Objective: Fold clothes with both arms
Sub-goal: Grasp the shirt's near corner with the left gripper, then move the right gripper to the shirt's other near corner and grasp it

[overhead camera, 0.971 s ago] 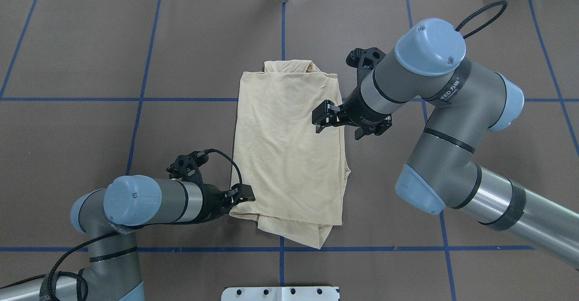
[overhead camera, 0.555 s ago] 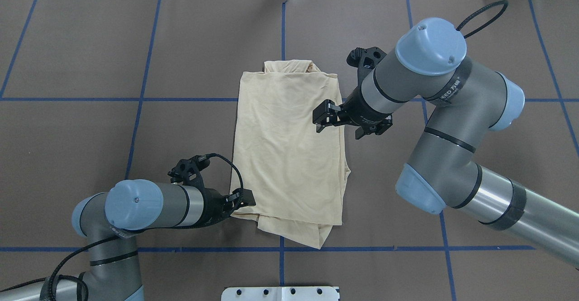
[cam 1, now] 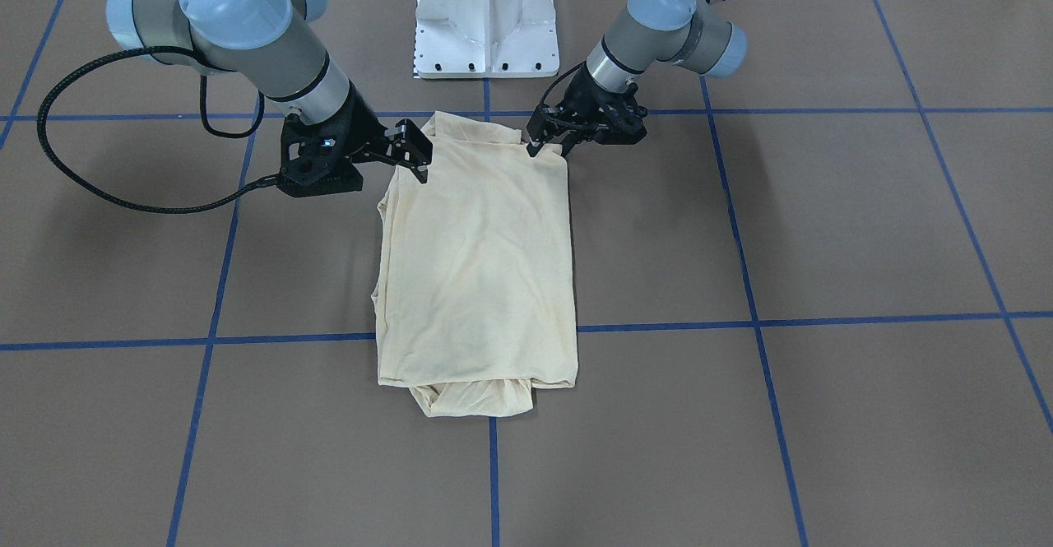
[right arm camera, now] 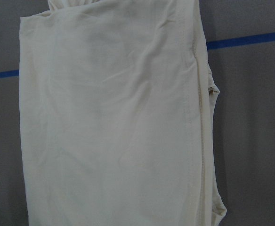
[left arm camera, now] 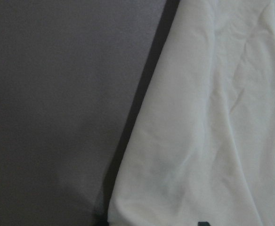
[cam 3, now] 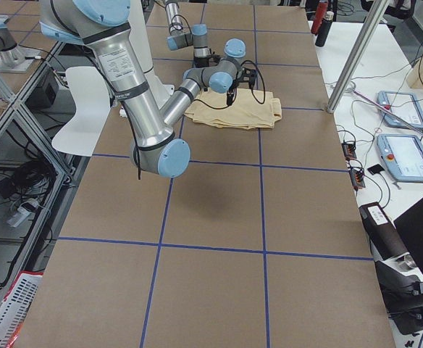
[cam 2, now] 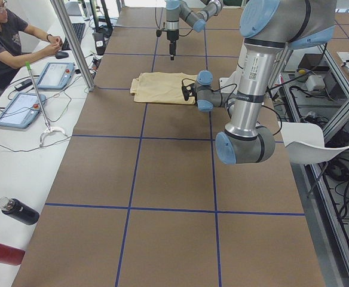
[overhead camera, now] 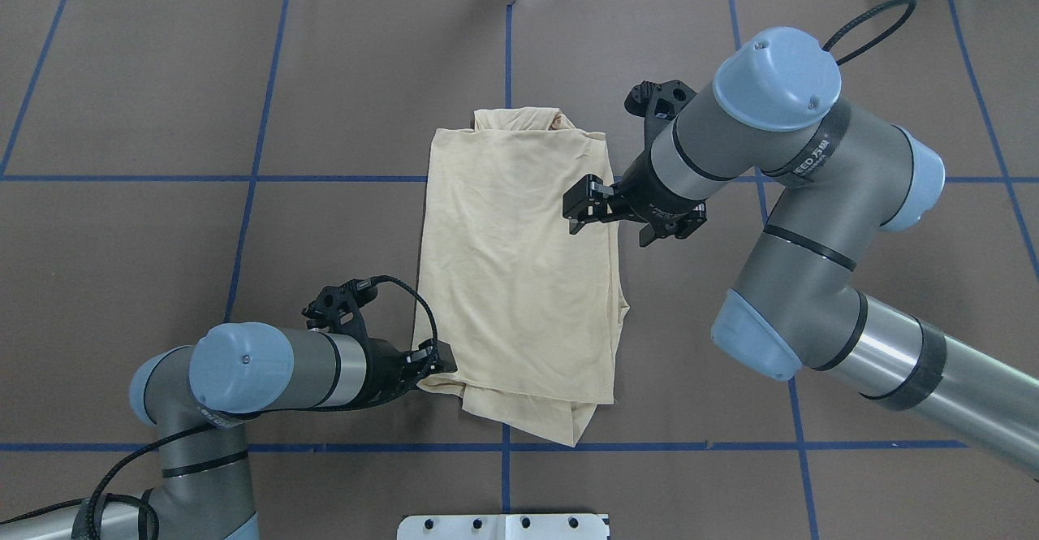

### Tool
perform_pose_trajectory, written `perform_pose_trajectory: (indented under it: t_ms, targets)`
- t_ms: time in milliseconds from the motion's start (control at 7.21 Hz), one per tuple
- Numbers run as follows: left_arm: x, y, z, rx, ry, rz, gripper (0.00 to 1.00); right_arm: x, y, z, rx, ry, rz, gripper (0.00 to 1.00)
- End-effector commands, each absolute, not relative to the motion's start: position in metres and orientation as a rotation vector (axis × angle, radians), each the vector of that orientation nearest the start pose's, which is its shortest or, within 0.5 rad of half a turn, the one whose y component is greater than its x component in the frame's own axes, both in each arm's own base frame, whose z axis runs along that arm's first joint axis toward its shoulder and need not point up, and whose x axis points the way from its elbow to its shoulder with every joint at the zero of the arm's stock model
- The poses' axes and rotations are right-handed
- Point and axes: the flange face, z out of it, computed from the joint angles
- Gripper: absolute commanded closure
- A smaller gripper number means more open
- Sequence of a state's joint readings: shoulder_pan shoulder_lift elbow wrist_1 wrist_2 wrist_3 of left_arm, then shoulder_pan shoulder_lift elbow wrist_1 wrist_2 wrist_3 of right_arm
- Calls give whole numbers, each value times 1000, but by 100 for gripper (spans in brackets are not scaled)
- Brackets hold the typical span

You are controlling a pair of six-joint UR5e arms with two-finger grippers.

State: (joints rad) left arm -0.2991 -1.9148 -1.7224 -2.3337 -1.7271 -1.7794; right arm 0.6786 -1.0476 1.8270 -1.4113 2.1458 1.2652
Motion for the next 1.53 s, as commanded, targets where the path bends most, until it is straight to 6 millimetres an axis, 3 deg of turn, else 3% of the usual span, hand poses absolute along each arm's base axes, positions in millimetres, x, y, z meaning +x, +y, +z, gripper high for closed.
perform_pose_trajectory:
  t_ms: [0, 277, 555, 693, 1109, 1387]
  targets:
    - [550, -293, 310, -77, 1270, -340, 69, -432, -449, 225, -38, -1051, 67, 0]
    - [550, -294, 311, -71, 1268, -343, 100, -432, -449, 226, -41, -1048, 69, 0]
    - [549, -295, 309, -59, 1273, -349, 100, -436, -443, 227, -57, -1047, 78, 0]
    - [545, -295, 301, -59, 1279, -348, 100, -448, -431, 223, -115, -1046, 152, 0]
    - [543, -294, 297, -60, 1283, -347, 100, -519, -363, 225, -196, -972, 416, 0]
    - [542, -296, 296, -58, 1286, -349, 100, -546, -327, 232, -263, -935, 606, 0]
